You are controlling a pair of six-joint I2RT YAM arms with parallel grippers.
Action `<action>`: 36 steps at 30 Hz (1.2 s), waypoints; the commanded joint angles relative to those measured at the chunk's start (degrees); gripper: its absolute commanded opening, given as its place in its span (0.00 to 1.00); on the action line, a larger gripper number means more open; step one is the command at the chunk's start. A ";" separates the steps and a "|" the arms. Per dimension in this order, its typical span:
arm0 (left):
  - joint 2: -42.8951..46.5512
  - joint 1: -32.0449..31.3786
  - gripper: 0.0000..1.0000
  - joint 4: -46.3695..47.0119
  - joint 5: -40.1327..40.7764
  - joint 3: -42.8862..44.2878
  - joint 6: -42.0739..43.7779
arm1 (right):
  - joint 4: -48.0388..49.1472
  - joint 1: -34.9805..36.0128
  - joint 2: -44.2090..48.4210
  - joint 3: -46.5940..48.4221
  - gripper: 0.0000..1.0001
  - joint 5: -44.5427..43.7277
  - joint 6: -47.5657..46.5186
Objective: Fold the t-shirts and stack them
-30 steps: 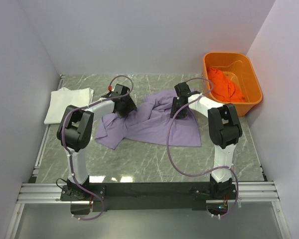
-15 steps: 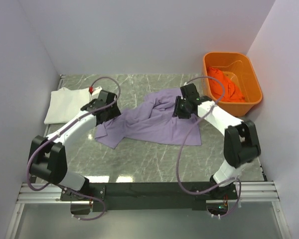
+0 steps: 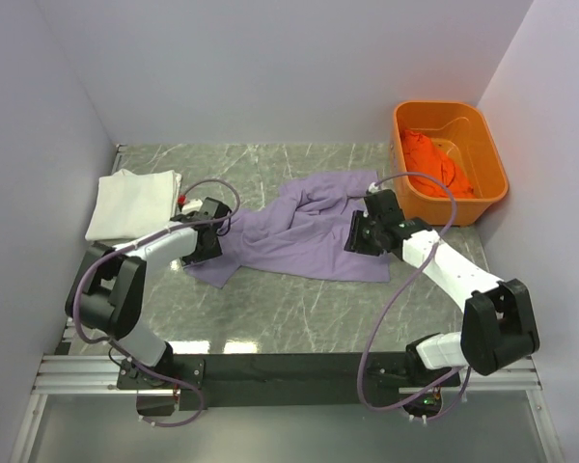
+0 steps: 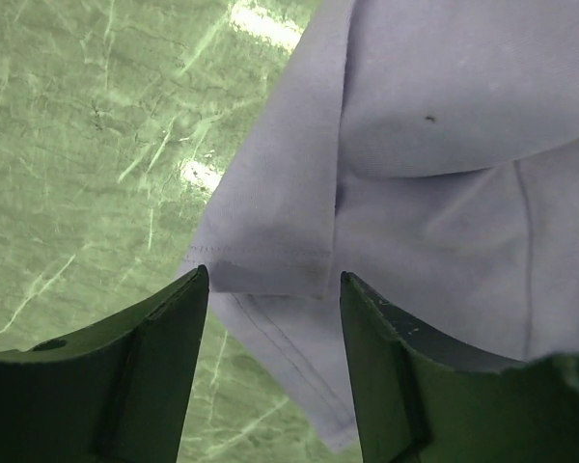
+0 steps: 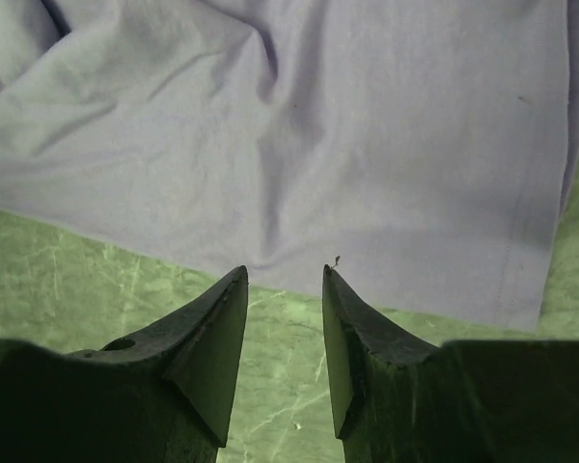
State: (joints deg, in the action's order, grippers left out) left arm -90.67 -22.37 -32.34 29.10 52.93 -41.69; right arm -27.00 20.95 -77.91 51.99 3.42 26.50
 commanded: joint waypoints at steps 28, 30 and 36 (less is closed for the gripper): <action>-2.41 0.31 0.48 -1.42 2.73 3.15 3.02 | 2.83 -3.55 5.22 -5.93 0.43 -0.96 -1.28; -1.97 0.22 0.48 -0.89 0.96 3.24 3.02 | 2.92 -3.64 5.31 -6.02 0.43 -0.87 -1.28; -3.10 0.22 0.46 -0.18 -1.24 3.41 3.46 | 2.83 -3.81 5.22 -6.11 0.43 -0.87 -1.28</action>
State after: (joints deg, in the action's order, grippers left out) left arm -94.00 -22.11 -33.85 29.67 54.61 -39.48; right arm -25.98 17.72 -74.67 46.37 2.68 25.85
